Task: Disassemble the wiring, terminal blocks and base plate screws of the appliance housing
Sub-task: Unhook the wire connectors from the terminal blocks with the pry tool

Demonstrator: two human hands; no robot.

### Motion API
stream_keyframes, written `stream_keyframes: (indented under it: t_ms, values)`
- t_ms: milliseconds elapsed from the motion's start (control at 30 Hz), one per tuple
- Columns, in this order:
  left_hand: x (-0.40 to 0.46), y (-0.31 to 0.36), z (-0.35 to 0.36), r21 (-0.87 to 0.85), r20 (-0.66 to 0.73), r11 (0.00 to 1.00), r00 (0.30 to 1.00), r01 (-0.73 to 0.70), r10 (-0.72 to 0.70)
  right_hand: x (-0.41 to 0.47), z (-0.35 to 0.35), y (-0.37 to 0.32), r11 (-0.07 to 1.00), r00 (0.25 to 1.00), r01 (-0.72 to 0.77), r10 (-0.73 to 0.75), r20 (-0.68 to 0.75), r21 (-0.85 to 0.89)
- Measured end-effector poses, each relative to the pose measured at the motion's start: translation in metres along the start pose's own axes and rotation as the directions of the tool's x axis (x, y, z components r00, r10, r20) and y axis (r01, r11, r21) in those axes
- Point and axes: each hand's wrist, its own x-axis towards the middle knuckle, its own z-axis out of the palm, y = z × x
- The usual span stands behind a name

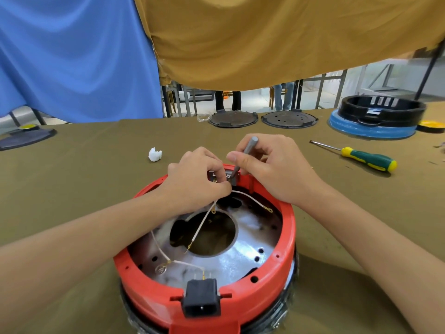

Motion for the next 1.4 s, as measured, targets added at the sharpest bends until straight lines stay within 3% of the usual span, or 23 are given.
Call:
stream_keyframes:
  t_ms: [333, 633, 1100, 1400]
  values:
    - [0.0003, -0.0012, 0.0006, 0.016, 0.007, 1.0, 1.0, 0.003, -0.003, -0.0024, 0.0, -0.0022, 0.997, 0.999, 0.048, -0.047, 0.007, -0.061]
    - [0.0009, -0.0021, 0.0012, 0.019, -0.014, 1.0, 1.0, -0.003, 0.004, 0.0006, 0.0001, 0.0011, 1.0, 0.999, -0.031, 0.031, 0.021, -0.001]
    - [0.0015, -0.0004, 0.0011, -0.013, -0.011, 1.0, 1.0, 0.005, -0.005, -0.0022, -0.0009, 0.0001, 0.998, 0.999, 0.051, -0.05, 0.015, -0.028]
    - [0.0025, -0.0022, 0.0015, -0.035, 0.02, 0.999, 1.0, 0.016, -0.015, 0.0027, 0.0, 0.0016, 0.996, 0.997, -0.081, 0.081, 0.007, 0.032]
